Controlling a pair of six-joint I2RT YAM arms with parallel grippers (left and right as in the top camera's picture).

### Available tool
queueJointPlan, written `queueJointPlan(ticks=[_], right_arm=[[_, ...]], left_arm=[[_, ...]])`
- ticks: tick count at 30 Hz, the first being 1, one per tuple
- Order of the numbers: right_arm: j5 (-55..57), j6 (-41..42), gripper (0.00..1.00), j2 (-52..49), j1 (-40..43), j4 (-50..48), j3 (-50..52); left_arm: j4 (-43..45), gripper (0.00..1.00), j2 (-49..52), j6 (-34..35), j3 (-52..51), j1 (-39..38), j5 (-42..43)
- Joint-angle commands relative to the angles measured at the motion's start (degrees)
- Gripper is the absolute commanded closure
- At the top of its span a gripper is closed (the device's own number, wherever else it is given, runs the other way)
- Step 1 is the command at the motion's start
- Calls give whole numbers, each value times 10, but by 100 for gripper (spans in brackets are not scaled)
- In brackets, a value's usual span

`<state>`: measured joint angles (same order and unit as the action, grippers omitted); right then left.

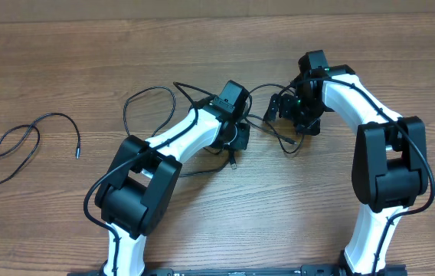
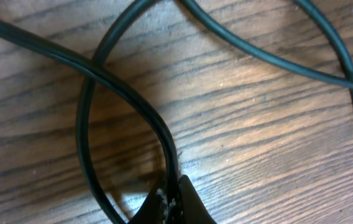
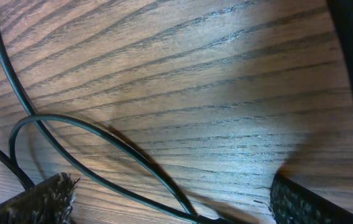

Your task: Untangle cables

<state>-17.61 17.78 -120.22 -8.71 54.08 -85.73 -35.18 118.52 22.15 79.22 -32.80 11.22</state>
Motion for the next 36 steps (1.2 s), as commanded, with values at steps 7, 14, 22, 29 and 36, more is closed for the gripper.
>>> queueJointPlan(ticks=[7, 14, 22, 29, 36], right_arm=[[6, 0, 0, 3, 1, 0, 3], [6, 0, 0, 3, 1, 0, 3], [6, -1, 0, 3, 1, 0, 3], [6, -1, 0, 3, 1, 0, 3], [6, -1, 0, 3, 1, 0, 3]], left_arm=[[-129, 96, -28, -106, 118, 92, 145], [-174, 96, -26, -106, 137, 172, 117], [-165, 96, -26, -74, 103, 220, -69], [-79, 96, -26, -67, 34, 221, -192], [17, 96, -26, -67, -10, 235, -314]])
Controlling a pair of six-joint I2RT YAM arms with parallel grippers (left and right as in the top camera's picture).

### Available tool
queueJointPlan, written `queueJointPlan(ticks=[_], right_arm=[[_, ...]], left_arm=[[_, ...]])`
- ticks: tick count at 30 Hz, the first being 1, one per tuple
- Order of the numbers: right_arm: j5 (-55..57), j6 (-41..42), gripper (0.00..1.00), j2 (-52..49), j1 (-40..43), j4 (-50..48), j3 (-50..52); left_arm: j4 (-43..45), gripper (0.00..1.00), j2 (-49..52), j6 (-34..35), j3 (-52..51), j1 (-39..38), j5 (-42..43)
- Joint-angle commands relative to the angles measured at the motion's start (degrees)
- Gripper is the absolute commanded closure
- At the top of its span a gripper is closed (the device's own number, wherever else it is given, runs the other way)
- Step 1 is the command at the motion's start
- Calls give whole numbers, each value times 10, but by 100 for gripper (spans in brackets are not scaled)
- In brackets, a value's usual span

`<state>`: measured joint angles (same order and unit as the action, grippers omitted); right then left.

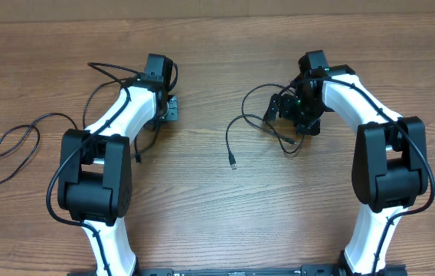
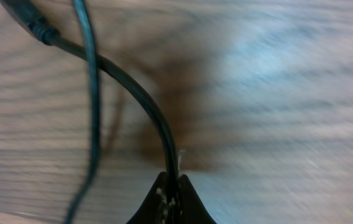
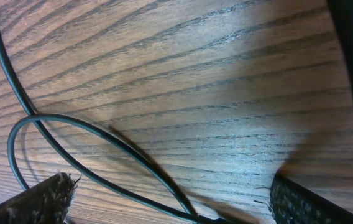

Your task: Untangle cables

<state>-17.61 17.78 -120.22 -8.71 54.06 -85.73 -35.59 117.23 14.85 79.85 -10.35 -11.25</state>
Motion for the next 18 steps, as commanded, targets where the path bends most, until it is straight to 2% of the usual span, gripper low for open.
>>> queueJointPlan(ticks=[1, 9, 18], right_arm=[[6, 0, 0, 3, 1, 0, 3], [6, 0, 0, 3, 1, 0, 3], [6, -1, 0, 3, 1, 0, 3]], left_arm=[[37, 96, -13, 6, -23, 15, -101], [135, 96, -12, 6, -71, 59, -103], [159, 96, -12, 6, -72, 141, -103]])
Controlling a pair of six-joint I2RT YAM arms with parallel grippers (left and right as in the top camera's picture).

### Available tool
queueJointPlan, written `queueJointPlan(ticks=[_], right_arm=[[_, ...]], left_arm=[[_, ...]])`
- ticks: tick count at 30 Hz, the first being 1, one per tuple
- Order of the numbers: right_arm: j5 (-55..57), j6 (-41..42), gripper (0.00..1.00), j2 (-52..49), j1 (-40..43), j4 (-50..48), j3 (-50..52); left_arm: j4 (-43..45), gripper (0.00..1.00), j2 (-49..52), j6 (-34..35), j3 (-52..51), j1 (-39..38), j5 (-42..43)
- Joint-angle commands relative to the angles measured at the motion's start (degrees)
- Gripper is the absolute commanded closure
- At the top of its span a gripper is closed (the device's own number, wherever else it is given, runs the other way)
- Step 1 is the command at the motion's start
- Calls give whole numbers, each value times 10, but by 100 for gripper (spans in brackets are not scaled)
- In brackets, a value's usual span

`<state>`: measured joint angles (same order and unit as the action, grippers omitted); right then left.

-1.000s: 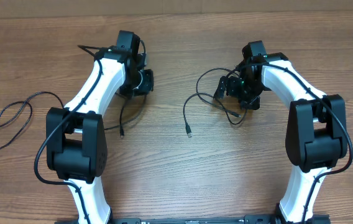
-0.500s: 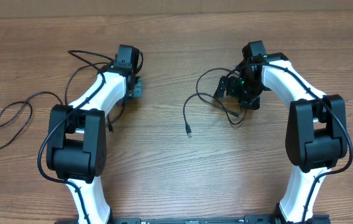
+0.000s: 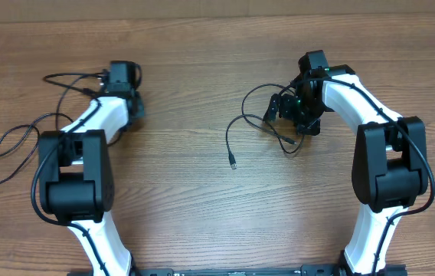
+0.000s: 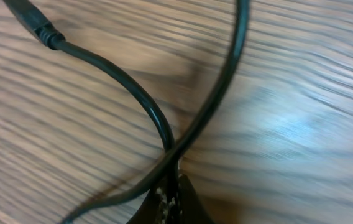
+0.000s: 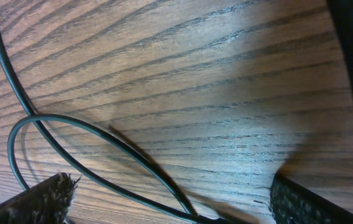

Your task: Untangle cables

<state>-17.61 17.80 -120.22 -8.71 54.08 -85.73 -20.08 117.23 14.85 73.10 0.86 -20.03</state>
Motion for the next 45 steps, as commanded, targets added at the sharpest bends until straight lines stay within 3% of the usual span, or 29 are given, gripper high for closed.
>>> queueJointPlan(ticks=[1, 10, 19, 21, 26, 27, 28, 32, 36, 39, 45], right_arm=[[6, -1, 0, 3, 1, 0, 3], [6, -1, 0, 3, 1, 0, 3], [6, -1, 0, 3, 1, 0, 3], [6, -1, 0, 3, 1, 0, 3], [6, -1, 0, 3, 1, 0, 3], [6, -1, 0, 3, 1, 0, 3], [6, -1, 0, 3, 1, 0, 3], [6, -1, 0, 3, 1, 0, 3], [6, -1, 0, 3, 1, 0, 3], [6, -1, 0, 3, 1, 0, 3], [6, -1, 0, 3, 1, 0, 3]], left_arm=[[4, 96, -12, 6, -5, 37, -15], [5, 96, -12, 6, -5, 106, -4], [9, 92, -12, 6, -5, 116, 87], [9, 79, -12, 6, -5, 116, 108], [8, 16, -12, 5, -5, 116, 151], [6, 7, -12, 3, -5, 116, 163], [5, 5, -12, -2, -5, 116, 176], [5, 5, -12, -56, -5, 116, 282], [4, 10, -12, -61, -5, 116, 344], [-6, 19, -19, -54, -4, 116, 349], [-15, 20, -60, -38, -3, 116, 329]])
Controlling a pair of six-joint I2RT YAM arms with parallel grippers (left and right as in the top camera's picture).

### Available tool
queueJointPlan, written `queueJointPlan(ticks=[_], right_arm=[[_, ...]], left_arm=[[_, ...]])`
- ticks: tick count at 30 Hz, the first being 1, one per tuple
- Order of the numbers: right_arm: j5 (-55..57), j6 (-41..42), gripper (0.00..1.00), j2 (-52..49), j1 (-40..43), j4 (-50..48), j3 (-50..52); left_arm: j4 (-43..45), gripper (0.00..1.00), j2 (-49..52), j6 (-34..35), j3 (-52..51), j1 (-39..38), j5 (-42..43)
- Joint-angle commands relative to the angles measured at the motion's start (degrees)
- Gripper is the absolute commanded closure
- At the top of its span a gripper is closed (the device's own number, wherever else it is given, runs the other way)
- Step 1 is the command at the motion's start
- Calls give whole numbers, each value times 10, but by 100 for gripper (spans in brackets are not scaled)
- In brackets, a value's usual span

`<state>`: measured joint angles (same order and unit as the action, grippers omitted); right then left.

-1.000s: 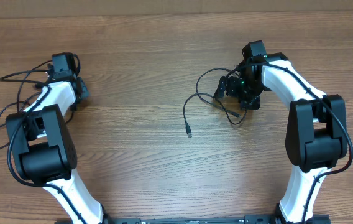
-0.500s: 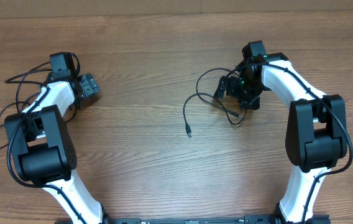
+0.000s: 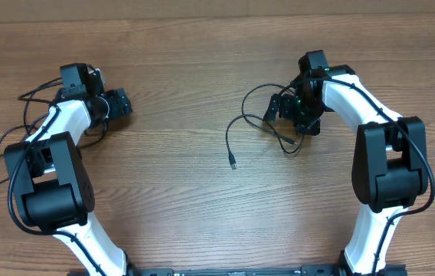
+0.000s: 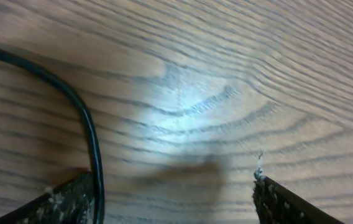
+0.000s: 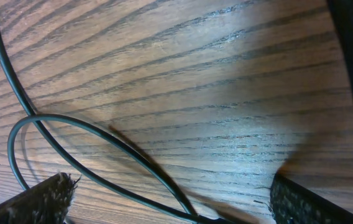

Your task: Untangle cables

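Two black cables lie apart. The left cable loops at the far left of the table, and a stretch of it runs right beside one pad of my left gripper, which stands open over bare wood. In the overhead view the left gripper sits just right of that cable. The right cable curls in the middle, its plug end free. My right gripper is low over its loops, open, with thin strands crossing between the pads.
A third thin black cable lies at the far left edge, its plug end near the table's side. Bare wooden tabletop spreads between the two arms and toward the front.
My left gripper was shut on the left cable; now it is open farther left, and the cable lies loose beside one pad. The right gripper and its cable have not moved.
My left gripper was shut on a cable in the tangle at mid-table beside the right gripper. Then it held that cable left of centre, apart from the other, then farther left. Now the cable is let go at the far left.
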<state>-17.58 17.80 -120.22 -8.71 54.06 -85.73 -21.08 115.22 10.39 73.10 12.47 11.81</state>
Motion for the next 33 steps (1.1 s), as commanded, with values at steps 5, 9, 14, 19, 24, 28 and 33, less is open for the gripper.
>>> queueJointPlan(ticks=[5, 9, 14, 19, 24, 28, 33], right_arm=[[6, -1, 0, 3, 1, 0, 3], [6, -1, 0, 3, 1, 0, 3], [6, -1, 0, 3, 1, 0, 3], [6, -1, 0, 3, 1, 0, 3], [6, -1, 0, 3, 1, 0, 3], [21, -1, 0, 3, 1, -47, 3], [-77, 52, 0, 3, 1, -53, 3]], left_arm=[[-31, 87, -71, 16, -3, -2, -3], [-56, 96, -67, 16, -4, -7, 27], [-114, 96, -64, 17, -7, -30, 48], [-167, 89, -64, 50, -15, -73, 48], [-174, 81, -64, 68, -38, -122, 47], [-179, 81, -64, 99, -49, -155, 47], [-181, 82, -64, 104, -53, -189, 47]])
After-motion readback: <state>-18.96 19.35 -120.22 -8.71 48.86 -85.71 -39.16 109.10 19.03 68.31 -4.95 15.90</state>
